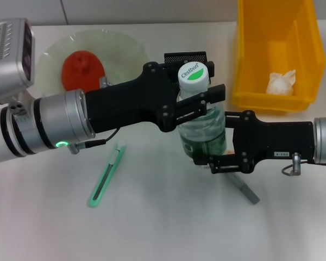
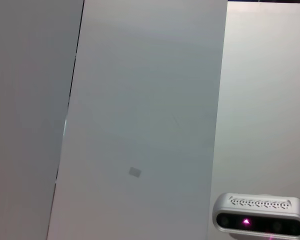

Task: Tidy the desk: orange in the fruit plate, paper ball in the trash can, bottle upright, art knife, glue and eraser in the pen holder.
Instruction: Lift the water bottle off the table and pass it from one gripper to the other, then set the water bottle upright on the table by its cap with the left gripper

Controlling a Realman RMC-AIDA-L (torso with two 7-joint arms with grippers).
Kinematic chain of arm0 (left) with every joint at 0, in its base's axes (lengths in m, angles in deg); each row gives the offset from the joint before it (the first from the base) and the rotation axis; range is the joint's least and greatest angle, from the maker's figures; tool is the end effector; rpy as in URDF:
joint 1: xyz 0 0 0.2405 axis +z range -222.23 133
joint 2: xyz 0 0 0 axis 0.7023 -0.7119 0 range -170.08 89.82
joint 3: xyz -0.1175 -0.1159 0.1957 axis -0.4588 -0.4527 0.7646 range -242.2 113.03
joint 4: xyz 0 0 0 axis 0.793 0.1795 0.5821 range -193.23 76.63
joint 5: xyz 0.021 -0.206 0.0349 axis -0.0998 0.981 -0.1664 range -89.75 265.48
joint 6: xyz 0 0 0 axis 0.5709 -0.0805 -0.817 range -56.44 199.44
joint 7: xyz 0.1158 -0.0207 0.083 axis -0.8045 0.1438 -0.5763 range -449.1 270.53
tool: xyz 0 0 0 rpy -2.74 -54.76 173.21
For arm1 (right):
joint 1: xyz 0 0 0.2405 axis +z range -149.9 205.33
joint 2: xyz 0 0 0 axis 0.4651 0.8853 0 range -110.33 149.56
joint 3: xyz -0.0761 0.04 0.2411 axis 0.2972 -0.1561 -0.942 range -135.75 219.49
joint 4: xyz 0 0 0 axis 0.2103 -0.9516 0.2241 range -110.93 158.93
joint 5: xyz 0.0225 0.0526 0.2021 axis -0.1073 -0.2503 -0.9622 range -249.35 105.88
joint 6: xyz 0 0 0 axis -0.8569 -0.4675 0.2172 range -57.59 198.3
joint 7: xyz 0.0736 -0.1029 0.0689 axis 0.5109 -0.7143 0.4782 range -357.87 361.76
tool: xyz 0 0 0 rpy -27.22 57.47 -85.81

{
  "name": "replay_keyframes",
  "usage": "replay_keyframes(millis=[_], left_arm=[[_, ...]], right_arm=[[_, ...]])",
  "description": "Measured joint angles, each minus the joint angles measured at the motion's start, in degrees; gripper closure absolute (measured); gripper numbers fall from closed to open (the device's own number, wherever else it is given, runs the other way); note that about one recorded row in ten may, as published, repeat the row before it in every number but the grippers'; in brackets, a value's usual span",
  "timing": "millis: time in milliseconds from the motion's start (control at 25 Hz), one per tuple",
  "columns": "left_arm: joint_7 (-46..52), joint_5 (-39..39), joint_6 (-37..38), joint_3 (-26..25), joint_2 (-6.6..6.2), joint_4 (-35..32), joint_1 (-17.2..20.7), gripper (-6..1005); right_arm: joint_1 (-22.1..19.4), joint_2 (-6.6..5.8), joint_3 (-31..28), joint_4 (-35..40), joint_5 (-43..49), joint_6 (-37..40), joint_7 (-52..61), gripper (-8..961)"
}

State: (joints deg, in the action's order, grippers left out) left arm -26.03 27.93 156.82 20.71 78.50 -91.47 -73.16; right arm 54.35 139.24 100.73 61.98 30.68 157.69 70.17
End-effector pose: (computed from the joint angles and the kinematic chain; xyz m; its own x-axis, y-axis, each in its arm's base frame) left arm -0.1730 0.3116 -0.0479 0.6167 0.0987 0.7809 0.2121 -0.9762 -0.0441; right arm 0.2438 0.3080 -0.0354 0.8660 -0.1543 -0.4756 -0.2336 -0.9659 -0.1119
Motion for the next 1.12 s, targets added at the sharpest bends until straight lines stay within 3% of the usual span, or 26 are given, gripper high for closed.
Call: replay_keyframes(millis=[600, 800, 1120], left_arm=[[3.51, -0.46, 0.45, -4.63, -0.52, -5.55, 2.2, 563], [3.63, -0.58, 0.67, -5.9, -0.66, -6.0, 2.78, 563], [3.12, -0.66, 0.75, -6.31, -1.2, -6.21, 4.2, 564]], right_arm=[[-0.28, -0.13, -0.72, -3.82, 0.34, -3.55, -4.39, 205], [-0.49, -0.11, -0.74, -4.56, -0.02, -4.16, -4.58, 255], [-3.4, -0.32, -0.78, -4.11, -7.75, -1.42, -6.35, 266]])
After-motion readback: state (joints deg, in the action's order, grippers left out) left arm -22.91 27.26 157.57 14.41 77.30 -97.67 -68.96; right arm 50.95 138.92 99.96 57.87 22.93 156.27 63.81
